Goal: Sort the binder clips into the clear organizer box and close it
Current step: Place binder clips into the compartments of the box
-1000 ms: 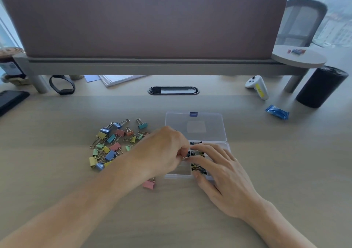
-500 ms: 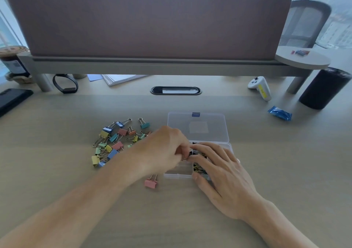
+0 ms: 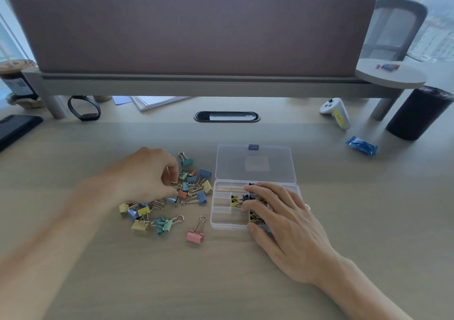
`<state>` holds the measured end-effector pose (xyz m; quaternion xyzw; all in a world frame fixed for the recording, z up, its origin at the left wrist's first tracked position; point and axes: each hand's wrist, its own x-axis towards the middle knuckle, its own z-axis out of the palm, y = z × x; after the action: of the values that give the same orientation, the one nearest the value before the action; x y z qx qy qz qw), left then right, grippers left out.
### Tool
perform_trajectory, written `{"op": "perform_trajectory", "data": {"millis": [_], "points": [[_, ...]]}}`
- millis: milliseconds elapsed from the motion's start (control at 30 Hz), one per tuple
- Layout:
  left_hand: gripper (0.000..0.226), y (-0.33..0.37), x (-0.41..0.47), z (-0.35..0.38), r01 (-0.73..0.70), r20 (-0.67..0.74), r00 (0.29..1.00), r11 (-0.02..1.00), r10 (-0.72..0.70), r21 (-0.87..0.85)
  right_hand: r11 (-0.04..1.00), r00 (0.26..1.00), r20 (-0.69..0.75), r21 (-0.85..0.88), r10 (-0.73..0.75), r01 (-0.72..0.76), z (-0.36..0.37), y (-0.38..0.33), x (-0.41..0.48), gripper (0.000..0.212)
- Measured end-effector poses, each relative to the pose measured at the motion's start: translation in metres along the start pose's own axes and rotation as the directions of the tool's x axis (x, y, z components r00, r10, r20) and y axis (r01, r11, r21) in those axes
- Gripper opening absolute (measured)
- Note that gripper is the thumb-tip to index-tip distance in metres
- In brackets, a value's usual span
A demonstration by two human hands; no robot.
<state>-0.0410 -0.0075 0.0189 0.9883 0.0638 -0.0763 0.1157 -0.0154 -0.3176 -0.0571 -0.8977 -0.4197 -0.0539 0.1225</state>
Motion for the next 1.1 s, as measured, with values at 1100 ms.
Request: {"op": "perform_trajectory", "data": {"millis": [1100], "points": [[0.012, 0.078, -0.004, 0.031, -0.297, -0.075, 0.953, 0.862, 0.292, -0.412, 0.999, 0.999, -0.036, 0.034, 0.005, -0.004, 0.000, 0.000, -0.001, 0.038]]}}
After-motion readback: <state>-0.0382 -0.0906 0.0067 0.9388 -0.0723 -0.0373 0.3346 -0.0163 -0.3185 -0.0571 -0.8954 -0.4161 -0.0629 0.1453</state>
